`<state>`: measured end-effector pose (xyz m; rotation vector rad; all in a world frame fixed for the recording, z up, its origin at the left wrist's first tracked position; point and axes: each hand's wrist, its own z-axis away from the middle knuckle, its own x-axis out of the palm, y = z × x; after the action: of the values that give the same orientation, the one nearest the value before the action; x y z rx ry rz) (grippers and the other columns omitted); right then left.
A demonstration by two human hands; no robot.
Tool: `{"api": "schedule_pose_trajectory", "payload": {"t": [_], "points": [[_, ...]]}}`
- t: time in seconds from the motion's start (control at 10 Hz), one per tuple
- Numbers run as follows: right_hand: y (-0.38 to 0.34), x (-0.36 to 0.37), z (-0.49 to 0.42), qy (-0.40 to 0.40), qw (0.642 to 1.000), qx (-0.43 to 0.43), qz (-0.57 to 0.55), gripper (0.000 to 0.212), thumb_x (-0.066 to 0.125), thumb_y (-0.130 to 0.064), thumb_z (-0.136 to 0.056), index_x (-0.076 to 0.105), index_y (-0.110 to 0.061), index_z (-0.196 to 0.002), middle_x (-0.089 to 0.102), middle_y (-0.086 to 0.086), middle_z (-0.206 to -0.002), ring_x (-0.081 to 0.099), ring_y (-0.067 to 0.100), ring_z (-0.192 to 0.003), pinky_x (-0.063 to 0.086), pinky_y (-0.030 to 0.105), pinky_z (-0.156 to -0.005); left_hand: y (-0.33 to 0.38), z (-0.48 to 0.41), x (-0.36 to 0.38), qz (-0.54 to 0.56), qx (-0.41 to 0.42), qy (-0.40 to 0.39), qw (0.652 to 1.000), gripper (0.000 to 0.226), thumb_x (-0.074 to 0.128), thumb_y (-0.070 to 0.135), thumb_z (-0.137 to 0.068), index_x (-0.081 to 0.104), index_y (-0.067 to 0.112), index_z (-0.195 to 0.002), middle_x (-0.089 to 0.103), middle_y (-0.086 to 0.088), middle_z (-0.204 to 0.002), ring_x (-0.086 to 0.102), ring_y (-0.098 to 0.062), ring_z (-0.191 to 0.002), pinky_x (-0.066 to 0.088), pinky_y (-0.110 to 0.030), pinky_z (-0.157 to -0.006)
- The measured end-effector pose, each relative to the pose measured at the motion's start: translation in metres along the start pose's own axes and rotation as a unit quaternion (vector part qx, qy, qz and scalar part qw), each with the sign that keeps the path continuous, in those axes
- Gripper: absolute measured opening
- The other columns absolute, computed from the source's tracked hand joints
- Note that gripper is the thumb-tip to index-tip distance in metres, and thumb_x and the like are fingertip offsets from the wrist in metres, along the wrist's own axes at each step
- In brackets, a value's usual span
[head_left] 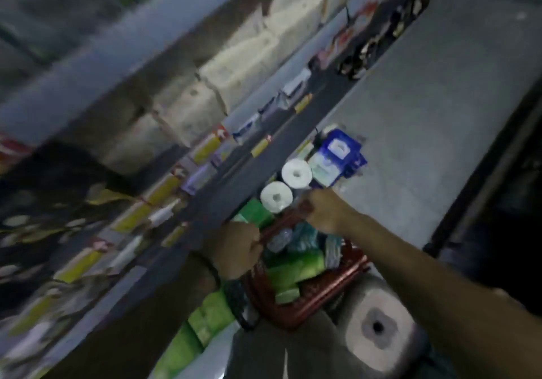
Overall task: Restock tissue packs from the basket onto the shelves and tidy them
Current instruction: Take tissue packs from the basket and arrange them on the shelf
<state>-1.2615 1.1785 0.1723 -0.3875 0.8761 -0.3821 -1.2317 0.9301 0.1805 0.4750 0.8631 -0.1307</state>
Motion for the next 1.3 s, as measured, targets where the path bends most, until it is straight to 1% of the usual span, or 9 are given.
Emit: {"api": "schedule_pose_trajectory", "payload": {"t": [0.1,0.3,0.4,0.7,0.8,0.9,1.1,1.2,1.3], "points": [[0.092,0.103,-0.023,-0.107,0.991,0.053,0.054,0.046,0.056,-0.035,-0.099,0.067,-0.01,-0.135,0.07,0.018,-0.131,0.066,0.036,-0.122,0.05,0.04,-0.105,-0.015,-0.049,0.099,0.037,-0.032,-0.143,0.989,0.026,0.054,0.041,-0.097,0.064,0.017,-0.101,0.066,-0.009,-0.097,0.064,-0.026,-0.087,0.049,-0.032,-0.072],[0.191,0.276,-0.084,-0.096,0.983,0.041,0.151,0.076,0.09,-0.004,-0.075,0.055,0.02,-0.138,0.065,0.039,-0.128,0.069,0.049,-0.115,0.058,0.041,-0.097,-0.051,-0.142,0.266,0.011,-0.039,-0.238,0.97,0.104,0.019,0.08,-0.065,0.064,0.011,-0.129,0.061,-0.017,-0.137,0.055,-0.034,-0.13,0.042,-0.041,-0.11],[0.231,0.341,-0.118,-0.062,0.977,0.011,0.203,0.037,0.062,-0.011,-0.098,0.063,0.015,-0.125,0.07,0.036,-0.104,0.074,0.049,-0.084,0.064,0.048,-0.066,-0.058,-0.179,0.309,0.009,-0.084,-0.202,0.976,0.081,0.06,0.062,-0.084,0.047,0.016,-0.148,0.041,-0.018,-0.157,0.039,-0.038,-0.145,0.039,-0.045,-0.116],[0.231,0.342,-0.165,-0.136,0.975,0.058,0.164,0.072,0.073,-0.036,-0.095,0.038,-0.013,-0.153,0.046,0.016,-0.154,0.048,0.037,-0.14,0.046,0.053,-0.11,-0.074,-0.217,0.39,0.081,-0.145,-0.169,0.971,0.102,0.078,0.031,-0.084,0.019,0.007,-0.163,0.047,-0.022,-0.153,0.051,-0.04,-0.136,0.048,-0.042,-0.107],[0.218,0.332,-0.154,-0.129,0.986,0.008,0.105,0.071,0.082,-0.044,-0.086,0.047,-0.025,-0.145,0.052,0.008,-0.151,0.05,0.032,-0.14,0.042,0.048,-0.114,-0.068,-0.205,0.357,0.096,-0.075,-0.136,0.983,0.055,0.075,0.037,-0.077,0.064,0.02,-0.127,0.071,-0.01,-0.12,0.067,-0.032,-0.114,0.057,-0.039,-0.091],[0.2,0.304,-0.143,-0.145,0.988,-0.043,0.04,0.075,0.084,-0.06,-0.066,0.062,-0.032,-0.131,0.068,0.001,-0.131,0.066,0.024,-0.119,0.049,0.035,-0.103,-0.057,-0.186,0.305,0.07,-0.015,-0.065,0.995,0.041,0.078,0.043,-0.075,0.072,0.026,-0.112,0.075,-0.001,-0.108,0.07,-0.025,-0.102,0.057,-0.036,-0.086],[0.156,0.196,-0.102,-0.16,0.98,-0.065,-0.101,0.07,0.092,-0.035,-0.081,0.063,-0.019,-0.143,0.069,-0.004,-0.134,0.062,0.008,-0.116,0.044,0.007,-0.09,-0.04,-0.134,0.175,0.261,0.009,0.041,0.964,0.077,0.094,0.036,-0.071,0.053,0.031,-0.137,0.063,0.025,-0.107,0.061,0.001,-0.109,0.046,-0.008,-0.084],[0.119,0.134,-0.068,-0.093,0.969,-0.071,-0.218,0.065,0.09,-0.025,-0.085,0.061,-0.022,-0.144,0.07,-0.009,-0.135,0.066,0.01,-0.123,0.047,0.01,-0.101,-0.038,-0.093,0.108,0.326,-0.004,0.137,0.936,0.092,0.097,0.044,-0.064,0.052,0.024,-0.142,0.062,0.012,-0.128,0.057,0.007,-0.121,0.052,-0.023,-0.1],[0.082,0.07,-0.028,-0.028,0.941,-0.067,-0.33,0.055,0.084,-0.007,-0.089,0.063,-0.016,-0.139,0.077,-0.01,-0.125,0.071,0.008,-0.119,0.059,0.03,-0.099,-0.03,-0.047,0.057,0.364,-0.013,0.153,0.919,0.081,0.095,0.017,-0.073,0.05,0.024,-0.139,0.056,0.033,-0.129,0.049,0.025,-0.121,0.046,-0.013,-0.1]]}}
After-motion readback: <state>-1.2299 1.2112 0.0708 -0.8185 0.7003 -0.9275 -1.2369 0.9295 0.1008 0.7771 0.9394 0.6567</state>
